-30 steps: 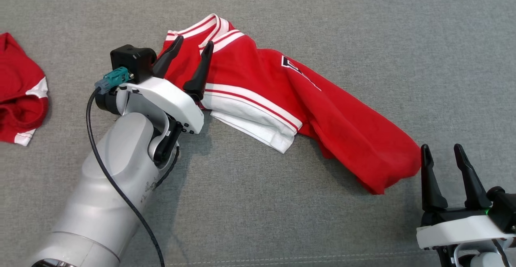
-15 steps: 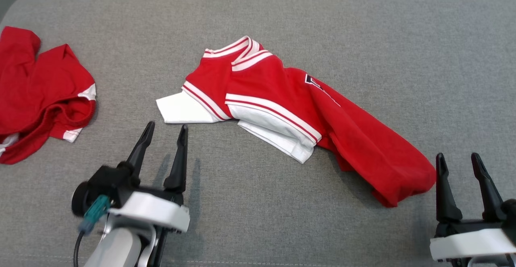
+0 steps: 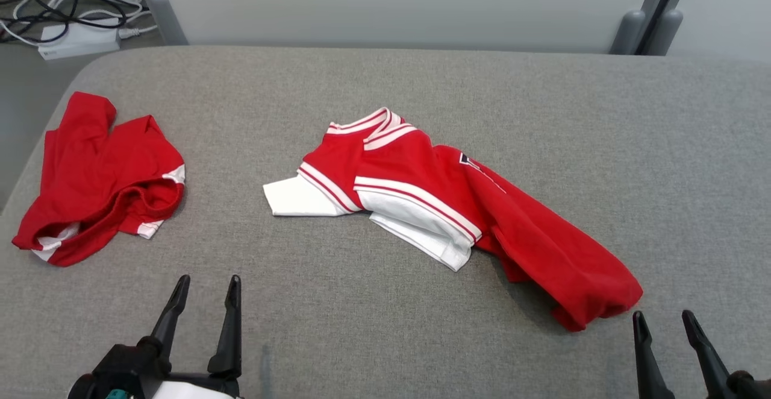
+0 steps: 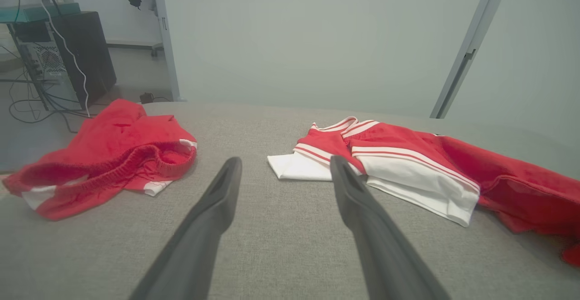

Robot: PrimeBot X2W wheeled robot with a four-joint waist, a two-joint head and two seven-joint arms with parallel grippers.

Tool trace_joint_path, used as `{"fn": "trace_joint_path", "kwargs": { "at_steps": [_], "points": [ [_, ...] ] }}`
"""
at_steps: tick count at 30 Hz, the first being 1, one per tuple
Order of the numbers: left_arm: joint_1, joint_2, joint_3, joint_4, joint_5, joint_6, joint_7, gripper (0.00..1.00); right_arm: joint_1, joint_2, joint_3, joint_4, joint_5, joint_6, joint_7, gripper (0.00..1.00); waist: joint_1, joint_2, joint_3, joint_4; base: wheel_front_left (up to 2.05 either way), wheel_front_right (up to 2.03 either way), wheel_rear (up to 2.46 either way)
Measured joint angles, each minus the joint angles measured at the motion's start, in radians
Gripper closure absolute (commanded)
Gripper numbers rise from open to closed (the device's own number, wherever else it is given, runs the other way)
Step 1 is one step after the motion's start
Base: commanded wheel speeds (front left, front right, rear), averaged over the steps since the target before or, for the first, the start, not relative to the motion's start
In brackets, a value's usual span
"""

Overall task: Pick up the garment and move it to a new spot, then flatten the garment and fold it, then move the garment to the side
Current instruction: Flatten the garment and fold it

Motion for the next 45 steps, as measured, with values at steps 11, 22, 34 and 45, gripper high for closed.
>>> {"fn": "trace_joint_path", "kwargs": {
  "at_steps": [11, 22, 34, 45],
  "points": [
    [0.045, 0.027, 0.017, -0.038, -0.01, 0.025, 0.018, 0.0, 0.052, 0.001, 0.043, 0.007, 0.015, 0.0, 0.0, 0.0, 0.0, 0.0, -0.061, -0.006, 0.0, 0.0, 0.0],
    [0.046, 0.027, 0.008, -0.058, -0.01, 0.033, 0.029, 0.0, 0.052, 0.001, 0.049, 0.011, 0.015, 0.0, 0.0, 0.0, 0.0, 0.0, -0.059, -0.003, 0.0, 0.0, 0.0],
    [0.017, 0.003, -0.018, -0.066, -0.01, 0.03, 0.031, 0.0, -0.067, 0.0, 0.117, 0.174, 0.005, 0.0, 0.0, 0.0, 0.0, 0.0, 0.012, 0.024, 0.0, 0.0, 0.0],
    [-0.04, -0.022, -0.035, -0.022, -0.011, 0.005, 0.012, 0.0, -0.182, -0.004, 0.088, 0.328, 0.014, 0.0, 0.0, 0.88, 0.0, 0.0, 0.073, 0.078, 0.0, 0.0, 0.0]
  ]
}}
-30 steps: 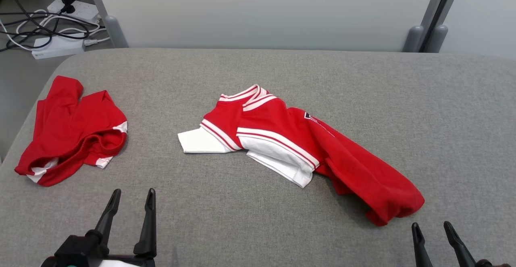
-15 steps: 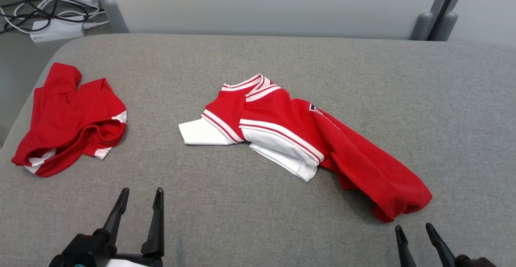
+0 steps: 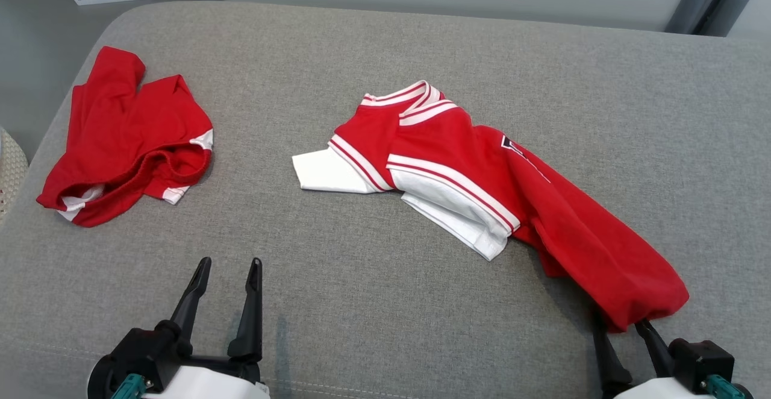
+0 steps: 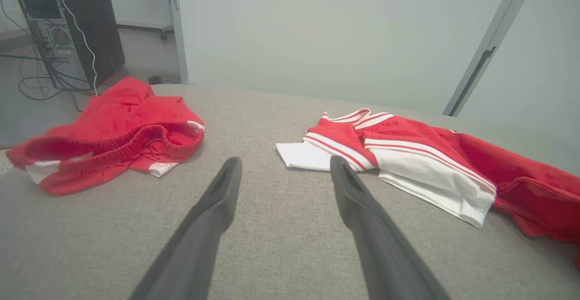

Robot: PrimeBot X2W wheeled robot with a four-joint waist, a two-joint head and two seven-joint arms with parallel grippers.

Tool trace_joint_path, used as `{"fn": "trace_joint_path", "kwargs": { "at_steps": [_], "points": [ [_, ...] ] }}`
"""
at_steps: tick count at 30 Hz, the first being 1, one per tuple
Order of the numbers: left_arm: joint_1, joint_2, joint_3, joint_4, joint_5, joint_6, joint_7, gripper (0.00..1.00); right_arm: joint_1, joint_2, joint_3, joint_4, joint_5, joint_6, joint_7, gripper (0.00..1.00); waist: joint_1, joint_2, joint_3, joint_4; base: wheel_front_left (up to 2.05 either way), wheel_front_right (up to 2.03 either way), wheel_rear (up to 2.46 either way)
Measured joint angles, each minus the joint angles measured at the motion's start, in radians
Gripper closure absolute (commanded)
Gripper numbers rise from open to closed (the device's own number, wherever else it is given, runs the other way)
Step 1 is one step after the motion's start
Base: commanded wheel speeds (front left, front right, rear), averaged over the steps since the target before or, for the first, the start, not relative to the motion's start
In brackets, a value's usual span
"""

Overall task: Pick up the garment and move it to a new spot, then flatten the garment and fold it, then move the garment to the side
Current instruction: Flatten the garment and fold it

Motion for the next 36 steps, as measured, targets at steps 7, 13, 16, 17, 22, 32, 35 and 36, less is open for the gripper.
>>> {"fn": "trace_joint_path", "kwargs": {
  "at_steps": [7, 13, 16, 17, 22, 32, 35, 36],
  "points": [
    [-0.003, -0.002, 0.008, 0.006, -0.007, -0.008, -0.013, 0.0, -0.006, 0.001, -0.005, -0.025, 0.019, 0.0, 0.0, 1.0, 0.0, 0.0, 0.023, -0.007, 0.0, 0.0, 0.0],
    [-0.022, -0.006, 0.011, 0.014, -0.007, -0.009, -0.018, 0.0, 0.04, -0.003, -0.041, -0.208, 0.01, 0.0, 0.0, 1.0, 0.0, 0.0, 0.038, -0.027, 0.0, 0.0, 0.0],
    [-0.022, -0.007, 0.012, 0.021, -0.007, -0.017, -0.02, 0.0, 0.056, -0.033, -0.063, -0.281, 0.016, 0.0, 0.012, 1.0, 0.0, 0.0, 0.044, -0.04, 0.0, 0.0, 0.0],
    [-0.022, -0.007, 0.011, 0.022, -0.007, -0.017, -0.02, 0.0, 0.053, -0.047, -0.073, -0.305, 0.028, 0.0, 0.029, 1.0, 0.0, 0.0, 0.045, -0.044, 0.0, 0.0, 0.0],
    [-0.037, -0.01, 0.005, 0.031, -0.007, -0.031, -0.022, 0.0, -0.035, -0.098, -0.119, -0.323, 0.103, 0.0, 0.099, 1.0, 0.0, 0.0, 0.055, -0.048, 0.0, 0.0, 0.0],
    [-0.093, -0.017, -0.017, 0.058, -0.007, -0.053, -0.025, 0.0, -0.348, -0.164, -0.123, 0.032, 0.19, 0.0, 0.153, 1.0, 0.0, 0.0, 0.102, -0.019, 0.0, 0.0, 0.0],
    [-0.109, -0.024, -0.026, 0.067, -0.007, -0.062, -0.025, 0.0, -0.423, -0.178, -0.108, 0.156, 0.205, 0.0, 0.154, 1.0, 0.0001, 0.0, 0.112, -0.01, 0.0, 0.0, 0.0],
    [-0.114, -0.027, -0.029, 0.07, -0.007, -0.062, -0.025, 0.0, -0.442, -0.185, -0.105, 0.192, 0.205, 0.0, 0.149, 1.0, 0.0, 0.0, 0.116, -0.007, 0.0, 0.0, 0.0]
  ]
}}
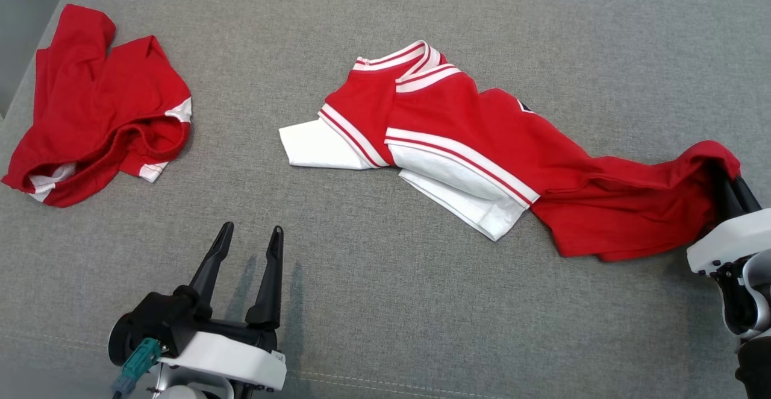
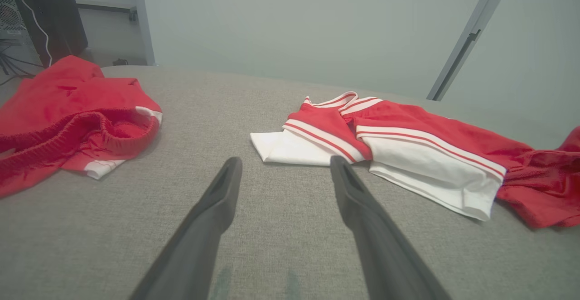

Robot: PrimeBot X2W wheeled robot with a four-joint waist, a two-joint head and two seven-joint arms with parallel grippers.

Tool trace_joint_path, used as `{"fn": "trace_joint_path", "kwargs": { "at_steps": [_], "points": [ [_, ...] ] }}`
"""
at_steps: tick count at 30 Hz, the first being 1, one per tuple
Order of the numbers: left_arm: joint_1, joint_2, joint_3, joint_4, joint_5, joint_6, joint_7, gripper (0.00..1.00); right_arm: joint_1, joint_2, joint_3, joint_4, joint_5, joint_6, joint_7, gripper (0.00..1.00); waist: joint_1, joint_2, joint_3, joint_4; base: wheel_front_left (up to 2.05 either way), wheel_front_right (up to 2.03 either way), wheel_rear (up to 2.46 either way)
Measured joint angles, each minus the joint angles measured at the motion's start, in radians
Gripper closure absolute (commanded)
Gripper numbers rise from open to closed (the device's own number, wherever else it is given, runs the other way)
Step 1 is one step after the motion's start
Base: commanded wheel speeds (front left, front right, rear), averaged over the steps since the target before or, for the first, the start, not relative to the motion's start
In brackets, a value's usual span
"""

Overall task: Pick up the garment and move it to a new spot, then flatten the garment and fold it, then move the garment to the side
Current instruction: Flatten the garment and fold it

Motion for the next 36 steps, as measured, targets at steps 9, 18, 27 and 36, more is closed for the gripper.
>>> {"fn": "trace_joint_path", "kwargs": {
  "at_steps": [9, 18, 27, 36],
  "points": [
    [-0.012, -0.01, -0.006, 0.021, 0.0, -0.007, -0.004, 0.0, -0.073, -0.011, -0.014, 0.191, 0.016, 0.0, -0.104, 0.0, 0.0, 0.0, 0.002, -0.012, 0.0, 0.0, 0.0],
    [-0.012, 0.001, -0.009, 0.013, 0.0, -0.007, -0.003, 0.0, 0.064, -0.01, -0.061, 0.052, 0.06, 0.0, -0.146, 0.0, 0.0, 0.0, -0.012, -0.052, 0.0, 0.0, 0.0],
    [-0.006, 0.014, -0.016, -0.006, 0.0, -0.002, 0.014, 0.0, 0.369, 0.136, -0.157, -0.345, -0.069, 0.0, -0.146, 0.0, 0.0, 0.0, -0.047, -0.076, 0.0, 0.0, 0.0],
    [0.054, 0.032, -0.005, -0.016, -0.007, 0.026, 0.022, 0.0, 0.541, 0.188, -0.125, -0.54, -0.198, 0.0, -0.146, 0.0, 0.0, 0.0, -0.129, -0.075, 0.0, 0.0, 0.0]
  ]
}}
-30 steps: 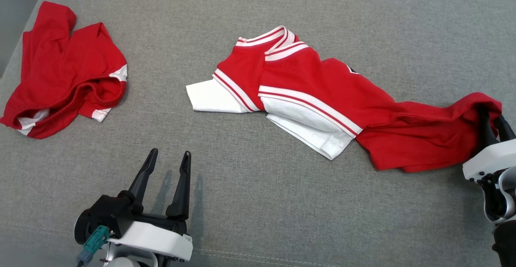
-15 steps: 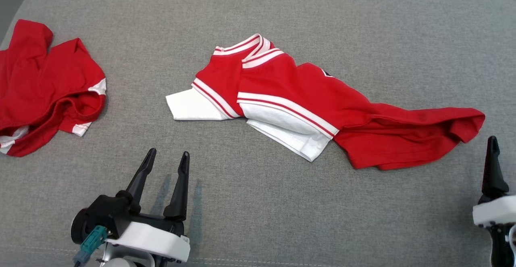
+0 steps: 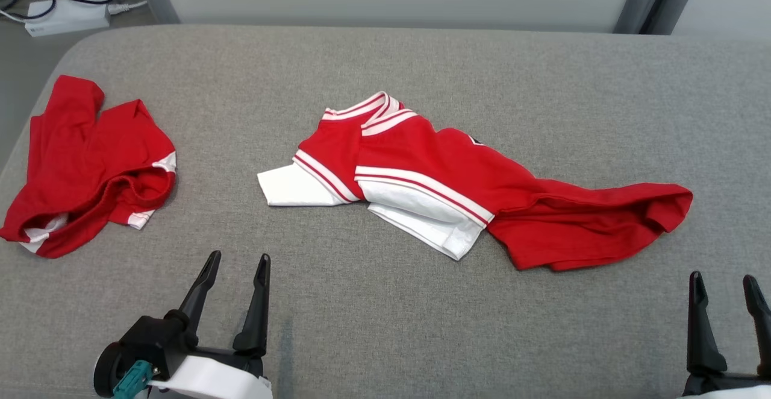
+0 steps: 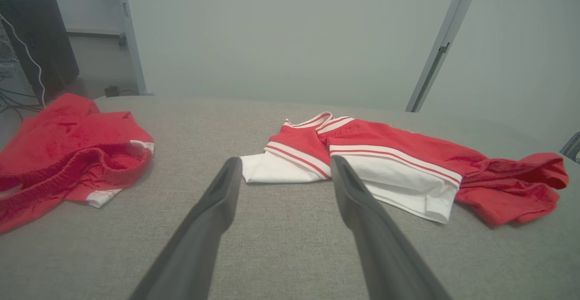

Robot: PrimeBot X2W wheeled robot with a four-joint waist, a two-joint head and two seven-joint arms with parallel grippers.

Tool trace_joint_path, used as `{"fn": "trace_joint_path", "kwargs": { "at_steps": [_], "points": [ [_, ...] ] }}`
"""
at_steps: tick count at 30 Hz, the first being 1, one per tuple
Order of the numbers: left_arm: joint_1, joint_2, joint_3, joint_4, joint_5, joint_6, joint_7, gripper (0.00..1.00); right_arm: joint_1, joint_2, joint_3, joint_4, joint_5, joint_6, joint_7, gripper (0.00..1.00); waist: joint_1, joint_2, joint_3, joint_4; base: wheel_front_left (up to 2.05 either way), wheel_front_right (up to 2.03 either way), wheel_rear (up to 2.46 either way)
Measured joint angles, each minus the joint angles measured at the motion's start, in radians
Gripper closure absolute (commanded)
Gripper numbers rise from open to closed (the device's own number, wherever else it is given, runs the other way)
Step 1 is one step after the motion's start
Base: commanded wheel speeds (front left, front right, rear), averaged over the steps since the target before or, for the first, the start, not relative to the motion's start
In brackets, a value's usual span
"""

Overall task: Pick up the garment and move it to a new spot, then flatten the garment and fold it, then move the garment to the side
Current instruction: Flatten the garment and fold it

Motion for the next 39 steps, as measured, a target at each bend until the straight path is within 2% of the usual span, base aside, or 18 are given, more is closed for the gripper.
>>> {"fn": "trace_joint_path", "kwargs": {
  "at_steps": [11, 29, 32, 39],
  "points": [
    [0.104, 0.029, 0.015, -0.014, -0.017, 0.034, 0.019, 0.0, 0.15, 0.003, 0.047, -0.015, -0.018, 0.0, 0.0, 0.0, 0.0, 0.0, -0.128, -0.011, 0.0, 0.0, 0.0],
    [0.113, 0.044, 0.01, -0.038, -0.018, 0.051, 0.033, 0.0, 0.155, 0.004, 0.056, -0.014, -0.01, 0.0, 0.0, 0.0, 0.0, 0.0, -0.126, -0.023, 0.0, 0.0, 0.0],
    [0.109, 0.043, -0.004, -0.039, -0.018, 0.043, 0.037, 0.0, 0.15, 0.004, 0.056, -0.012, -0.007, 0.0, 0.0, 0.0, 0.0, 0.0, -0.116, -0.022, 0.0, 0.0, 0.0],
    [-0.064, -0.029, -0.103, 0.069, -0.028, -0.067, 0.093, 0.0, 0.018, 0.004, 0.032, 0.065, 0.017, 0.0, 0.0, 0.0, 0.0, 0.0, -0.026, -0.035, 0.0, 0.0, 0.0]
  ]
}}
